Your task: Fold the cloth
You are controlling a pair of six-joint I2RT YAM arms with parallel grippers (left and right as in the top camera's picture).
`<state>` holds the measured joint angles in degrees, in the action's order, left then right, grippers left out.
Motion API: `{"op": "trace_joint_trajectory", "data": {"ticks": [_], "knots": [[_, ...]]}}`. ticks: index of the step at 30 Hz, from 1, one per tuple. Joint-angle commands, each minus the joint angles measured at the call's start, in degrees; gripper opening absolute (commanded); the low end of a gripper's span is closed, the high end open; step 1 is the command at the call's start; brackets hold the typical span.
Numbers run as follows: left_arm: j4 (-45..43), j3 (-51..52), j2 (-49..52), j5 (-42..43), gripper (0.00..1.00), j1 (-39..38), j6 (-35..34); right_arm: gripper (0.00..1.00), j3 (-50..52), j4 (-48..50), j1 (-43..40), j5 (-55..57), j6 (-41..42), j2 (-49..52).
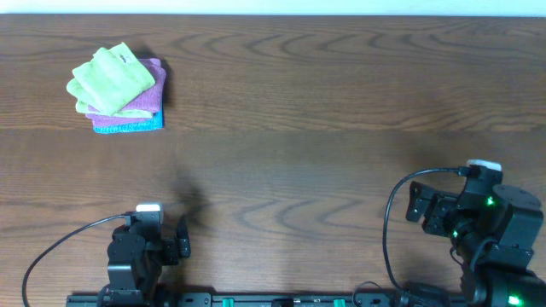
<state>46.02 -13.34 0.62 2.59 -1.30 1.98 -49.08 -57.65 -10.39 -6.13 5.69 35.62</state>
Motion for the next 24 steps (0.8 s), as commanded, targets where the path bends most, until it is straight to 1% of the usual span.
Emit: {"op": "trace_joint_trajectory", "data": {"ticks": [1, 18, 24], "knots": [[1.77, 2.67, -0.42, -0.04, 0.95, -0.33, 0.61, 0.99, 0.02, 0.0, -0.46, 0.33, 0.68, 0.0], [1.77, 2.67, -0.42, -0.04, 0.95, -0.33, 0.63, 0.99, 0.02, 0.0, -0.46, 0.33, 0.68, 0.0], [1.77, 2.67, -0.42, -0.04, 0.95, -0.33, 0.61, 0.99, 0.07, -2.99, -0.02, 0.04, 1.22, -0.87]]}}
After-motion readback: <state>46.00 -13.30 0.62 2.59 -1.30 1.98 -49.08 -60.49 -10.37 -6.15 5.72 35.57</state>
